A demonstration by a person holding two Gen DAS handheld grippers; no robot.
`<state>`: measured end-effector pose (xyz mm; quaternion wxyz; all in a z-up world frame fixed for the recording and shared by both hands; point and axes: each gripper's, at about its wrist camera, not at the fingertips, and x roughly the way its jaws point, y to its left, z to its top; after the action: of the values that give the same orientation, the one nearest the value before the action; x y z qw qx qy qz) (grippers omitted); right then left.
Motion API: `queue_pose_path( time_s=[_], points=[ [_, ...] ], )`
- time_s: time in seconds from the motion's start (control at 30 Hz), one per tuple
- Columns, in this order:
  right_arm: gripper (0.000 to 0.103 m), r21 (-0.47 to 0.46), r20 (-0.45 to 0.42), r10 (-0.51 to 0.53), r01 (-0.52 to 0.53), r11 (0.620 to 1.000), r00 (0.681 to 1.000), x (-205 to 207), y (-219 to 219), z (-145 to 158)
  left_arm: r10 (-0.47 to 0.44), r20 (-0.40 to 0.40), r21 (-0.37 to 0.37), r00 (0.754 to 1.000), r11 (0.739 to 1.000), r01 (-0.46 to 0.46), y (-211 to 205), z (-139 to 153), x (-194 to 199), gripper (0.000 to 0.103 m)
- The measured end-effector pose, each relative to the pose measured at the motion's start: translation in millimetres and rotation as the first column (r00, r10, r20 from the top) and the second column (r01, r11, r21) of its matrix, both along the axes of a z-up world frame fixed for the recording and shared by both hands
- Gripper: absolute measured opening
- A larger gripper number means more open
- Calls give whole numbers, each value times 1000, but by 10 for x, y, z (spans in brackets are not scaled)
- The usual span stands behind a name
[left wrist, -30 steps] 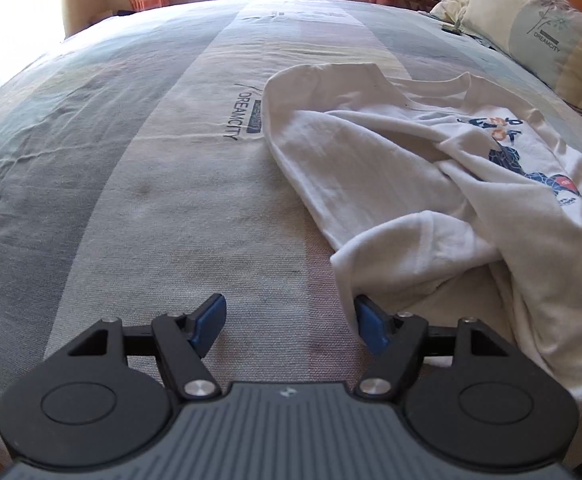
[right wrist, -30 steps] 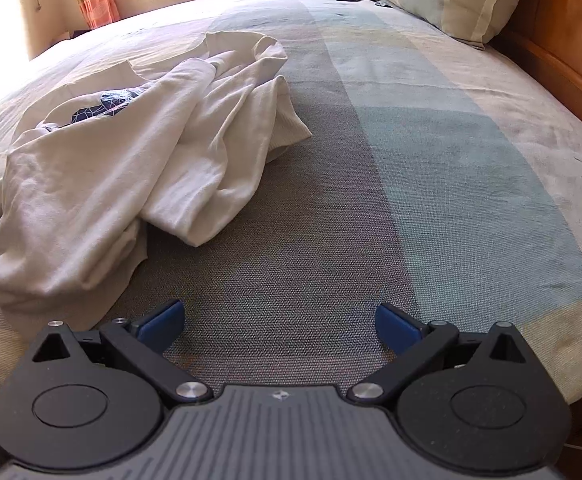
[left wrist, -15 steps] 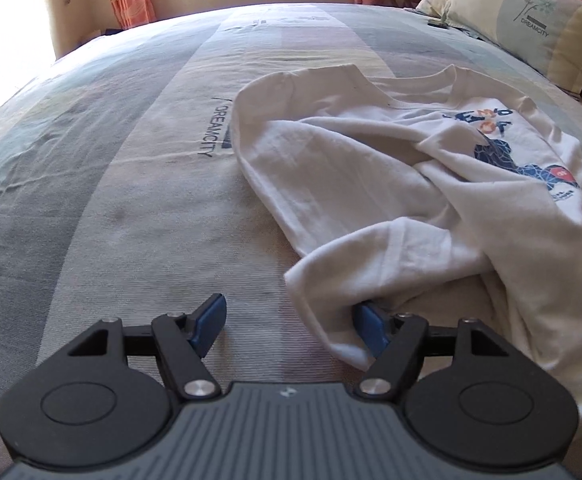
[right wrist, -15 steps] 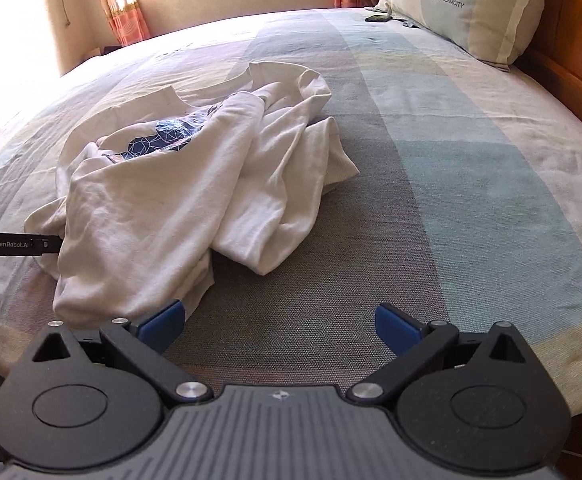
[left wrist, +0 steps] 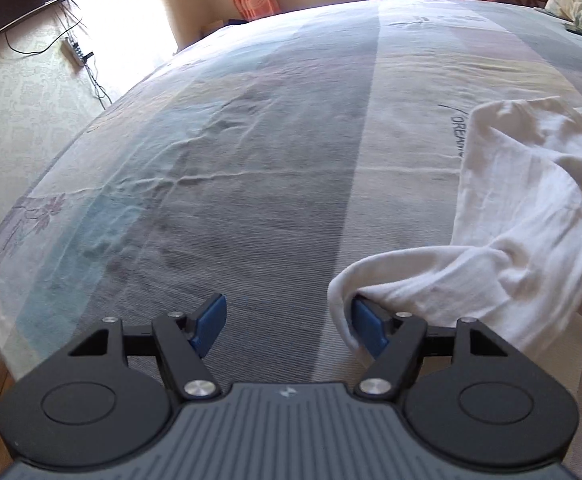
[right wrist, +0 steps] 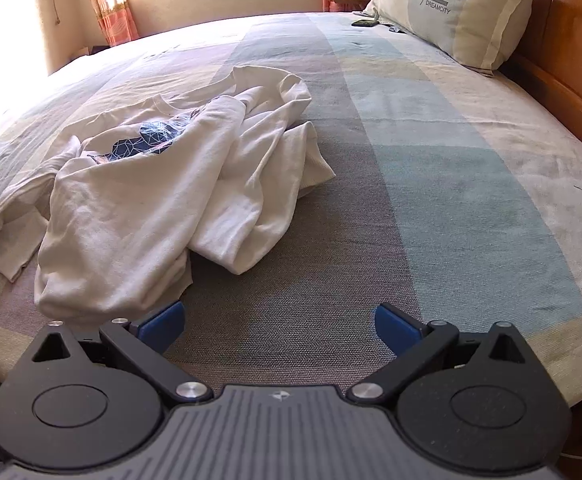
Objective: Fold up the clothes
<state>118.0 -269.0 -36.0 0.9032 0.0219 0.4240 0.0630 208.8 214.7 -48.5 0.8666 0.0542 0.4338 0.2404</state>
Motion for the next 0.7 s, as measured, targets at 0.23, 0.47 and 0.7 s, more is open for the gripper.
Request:
queue_pose_path(
  time_s=[0.23, 0.47, 0.7],
  points=[
    [103, -5, -21, 9, -9, 1000, 1000, 24, 71, -38, 38, -29, -86, 999, 995, -40, 495, 60, 118, 68],
    [103, -31, -13, 27, -28, 999, 1000, 27, 159, 3, -207, -62, -185, 976, 964, 193, 128, 215, -91, 69],
    [103, -26, -31, 64, -65, 998, 997, 63, 285, -41, -385, -101, -230, 918, 906, 355, -289, 91, -165, 73]
  ],
)
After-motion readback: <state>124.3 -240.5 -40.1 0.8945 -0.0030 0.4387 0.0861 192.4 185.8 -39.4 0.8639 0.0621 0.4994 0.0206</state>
